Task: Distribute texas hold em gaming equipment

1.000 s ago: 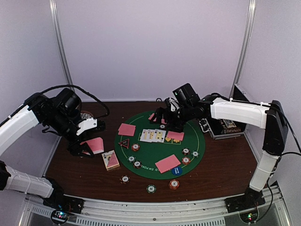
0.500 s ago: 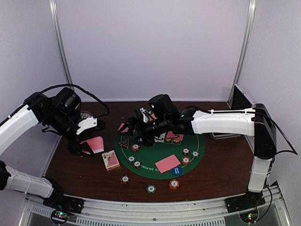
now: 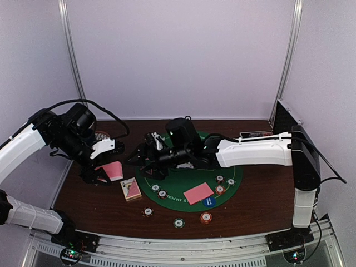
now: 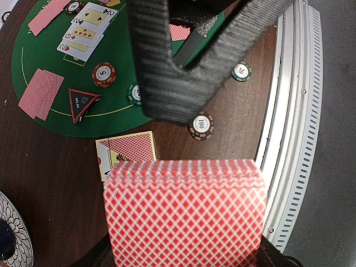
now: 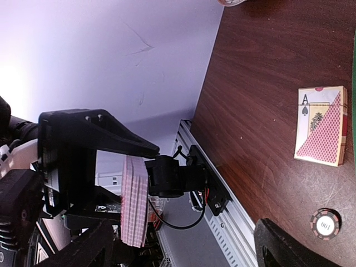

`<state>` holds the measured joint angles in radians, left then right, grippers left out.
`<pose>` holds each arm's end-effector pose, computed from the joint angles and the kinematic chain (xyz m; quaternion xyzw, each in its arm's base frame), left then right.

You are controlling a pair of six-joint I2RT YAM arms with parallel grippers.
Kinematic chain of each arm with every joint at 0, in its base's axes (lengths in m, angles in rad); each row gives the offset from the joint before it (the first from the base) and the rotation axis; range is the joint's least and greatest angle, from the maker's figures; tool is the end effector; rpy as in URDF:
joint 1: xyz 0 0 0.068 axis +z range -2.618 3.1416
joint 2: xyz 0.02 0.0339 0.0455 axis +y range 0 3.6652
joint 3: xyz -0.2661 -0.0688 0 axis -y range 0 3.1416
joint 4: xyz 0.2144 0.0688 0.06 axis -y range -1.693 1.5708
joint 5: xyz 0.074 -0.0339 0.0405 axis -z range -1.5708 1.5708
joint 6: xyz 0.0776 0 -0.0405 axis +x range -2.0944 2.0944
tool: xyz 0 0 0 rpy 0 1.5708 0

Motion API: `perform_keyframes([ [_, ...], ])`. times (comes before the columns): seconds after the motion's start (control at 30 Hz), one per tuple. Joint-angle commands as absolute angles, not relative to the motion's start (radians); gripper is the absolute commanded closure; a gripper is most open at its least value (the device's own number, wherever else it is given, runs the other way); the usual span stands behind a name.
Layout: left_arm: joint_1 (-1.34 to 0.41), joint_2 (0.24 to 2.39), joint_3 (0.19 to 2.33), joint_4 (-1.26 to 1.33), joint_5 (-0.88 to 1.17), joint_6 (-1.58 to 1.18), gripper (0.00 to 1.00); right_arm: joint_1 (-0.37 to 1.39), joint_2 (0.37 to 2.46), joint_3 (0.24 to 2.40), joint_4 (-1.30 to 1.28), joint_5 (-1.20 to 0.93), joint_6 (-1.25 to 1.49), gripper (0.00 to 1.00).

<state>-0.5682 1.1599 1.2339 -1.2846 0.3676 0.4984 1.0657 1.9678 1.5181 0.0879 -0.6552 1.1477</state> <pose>0.1322 -0.1175 0.2961 0.5199 0.8163 -0.1858 0.1697 0.1855 0.4332 0.2718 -0.1508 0.7859 0.5997 0.0041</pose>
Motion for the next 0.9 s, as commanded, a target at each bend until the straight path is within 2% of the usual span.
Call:
perform_keyframes([
  [0.0, -0.563, 1.161, 1.260, -1.272, 0.390, 0.507, 1.00, 1.088, 1.990, 1.569, 0.159, -0.688, 1.175, 0.08],
  [0.87, -0.563, 1.172, 1.274, -1.268, 0.402, 0.504, 1.00, 1.147, 2.244, 1.853, 0.194, -0.766, 1.291, 0.12],
])
